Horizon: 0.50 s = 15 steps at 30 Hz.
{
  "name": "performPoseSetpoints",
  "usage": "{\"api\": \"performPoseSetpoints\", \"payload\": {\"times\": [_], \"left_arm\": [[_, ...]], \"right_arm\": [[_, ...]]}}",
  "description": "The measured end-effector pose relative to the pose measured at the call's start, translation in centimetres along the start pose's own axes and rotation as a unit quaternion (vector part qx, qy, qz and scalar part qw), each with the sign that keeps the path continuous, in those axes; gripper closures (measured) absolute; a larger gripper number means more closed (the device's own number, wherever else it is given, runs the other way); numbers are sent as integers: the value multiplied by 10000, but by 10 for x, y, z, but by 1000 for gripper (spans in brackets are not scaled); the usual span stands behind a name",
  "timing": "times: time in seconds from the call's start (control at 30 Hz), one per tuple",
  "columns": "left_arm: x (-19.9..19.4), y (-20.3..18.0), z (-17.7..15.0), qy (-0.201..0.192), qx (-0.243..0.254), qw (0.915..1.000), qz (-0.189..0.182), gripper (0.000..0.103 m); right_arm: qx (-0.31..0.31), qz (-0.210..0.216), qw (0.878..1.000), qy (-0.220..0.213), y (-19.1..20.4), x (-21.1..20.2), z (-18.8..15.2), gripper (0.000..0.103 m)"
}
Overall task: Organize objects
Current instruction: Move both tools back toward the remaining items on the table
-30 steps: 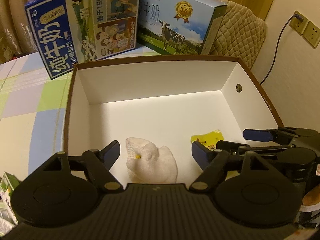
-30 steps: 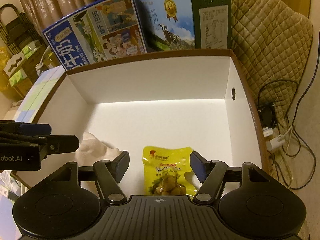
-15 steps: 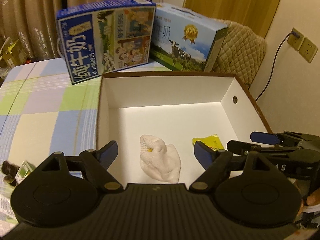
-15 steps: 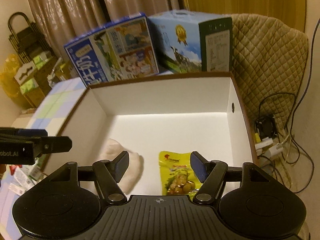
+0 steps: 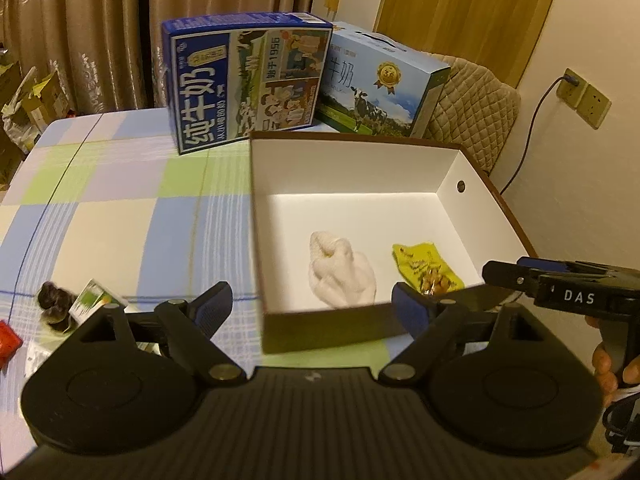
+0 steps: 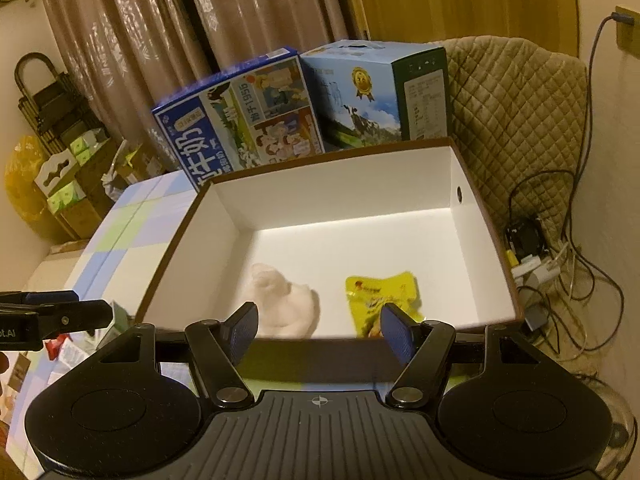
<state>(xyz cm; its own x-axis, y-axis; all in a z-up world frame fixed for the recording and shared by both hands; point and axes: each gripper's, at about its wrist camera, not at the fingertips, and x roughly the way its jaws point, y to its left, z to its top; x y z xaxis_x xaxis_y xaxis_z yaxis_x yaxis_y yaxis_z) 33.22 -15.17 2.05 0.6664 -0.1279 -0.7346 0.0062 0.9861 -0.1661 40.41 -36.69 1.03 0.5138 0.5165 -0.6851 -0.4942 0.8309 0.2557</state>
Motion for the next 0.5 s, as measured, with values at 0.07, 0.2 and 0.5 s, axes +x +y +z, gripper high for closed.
{"api": "performPoseSetpoints", "payload": {"times": [0.07, 0.2, 0.5], "left_arm": [[-8, 10, -8, 10, 10, 10000, -18, 19], [-23, 35, -23, 94, 16, 10000, 21, 18], [-51, 106, -58, 370, -224, 9988, 249, 18]], "right_arm": [[46, -22, 10000, -1, 8, -4, -8, 38], [125, -63, 9999, 97, 28, -7, -27, 38], [293, -14, 9987, 427, 75, 4, -65, 38]]}}
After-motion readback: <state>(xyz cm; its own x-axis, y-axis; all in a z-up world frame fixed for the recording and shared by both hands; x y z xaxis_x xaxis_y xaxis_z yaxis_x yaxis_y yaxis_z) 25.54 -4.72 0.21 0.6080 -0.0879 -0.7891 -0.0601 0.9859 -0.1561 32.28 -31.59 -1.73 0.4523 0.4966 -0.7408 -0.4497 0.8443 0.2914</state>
